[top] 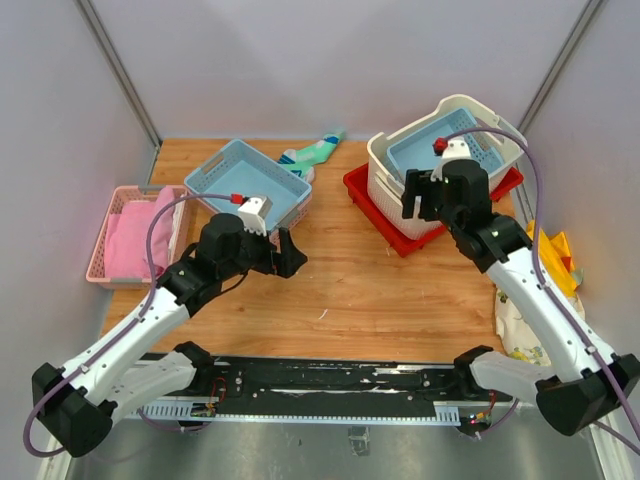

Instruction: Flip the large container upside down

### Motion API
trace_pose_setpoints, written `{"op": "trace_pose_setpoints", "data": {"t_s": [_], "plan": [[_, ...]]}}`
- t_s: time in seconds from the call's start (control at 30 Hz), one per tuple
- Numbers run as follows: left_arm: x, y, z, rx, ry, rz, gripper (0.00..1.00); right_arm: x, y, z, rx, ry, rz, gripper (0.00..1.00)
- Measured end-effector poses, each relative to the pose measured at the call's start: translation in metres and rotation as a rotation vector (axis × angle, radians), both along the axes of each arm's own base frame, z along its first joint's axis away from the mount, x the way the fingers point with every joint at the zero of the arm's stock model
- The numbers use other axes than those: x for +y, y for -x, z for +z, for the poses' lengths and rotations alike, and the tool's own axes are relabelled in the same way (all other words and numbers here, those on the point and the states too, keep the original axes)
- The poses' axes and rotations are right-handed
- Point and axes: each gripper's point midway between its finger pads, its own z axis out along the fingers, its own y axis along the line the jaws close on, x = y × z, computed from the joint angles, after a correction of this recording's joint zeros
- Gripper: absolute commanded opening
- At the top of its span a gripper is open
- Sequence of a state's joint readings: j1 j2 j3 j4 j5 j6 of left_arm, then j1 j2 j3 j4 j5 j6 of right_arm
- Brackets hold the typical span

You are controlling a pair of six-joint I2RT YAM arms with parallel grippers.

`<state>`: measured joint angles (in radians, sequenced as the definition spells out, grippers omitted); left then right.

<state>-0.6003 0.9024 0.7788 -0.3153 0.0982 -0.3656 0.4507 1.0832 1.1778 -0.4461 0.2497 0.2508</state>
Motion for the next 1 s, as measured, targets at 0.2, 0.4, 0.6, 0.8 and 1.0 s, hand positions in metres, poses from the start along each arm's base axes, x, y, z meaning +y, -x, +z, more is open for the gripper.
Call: {"op": "trace_pose_setpoints", "data": {"t_s": [0.2, 0.4, 0.6, 0.8, 1.0], "plan": [[-0.019, 0.022, -0.017, 0.061, 0.019, -0.104, 0.99, 0.048, -0.01, -0.008, 0.059, -0.026, 0.181, 0.76], [-0.027, 0.014, -0.009, 0.075, -0.017, -0.095, 0.99, 0.069, -0.008, -0.015, 0.077, -0.029, 0.236, 0.77], [-0.024, -0.055, 0.044, 0.019, -0.057, 0.073, 0.99, 0.048, -0.009, -0.011, 0.06, -0.002, 0.133, 0.8], [-0.007, -0.112, 0.028, 0.122, -0.08, 0.232, 0.99, 0.031, 0.006, 0.009, 0.014, -0.016, 0.085, 0.81], [0.008, -0.169, 0.006, 0.212, -0.082, 0.417, 0.99, 0.025, 0.019, 0.017, -0.002, -0.039, 0.084, 0.83]]}}
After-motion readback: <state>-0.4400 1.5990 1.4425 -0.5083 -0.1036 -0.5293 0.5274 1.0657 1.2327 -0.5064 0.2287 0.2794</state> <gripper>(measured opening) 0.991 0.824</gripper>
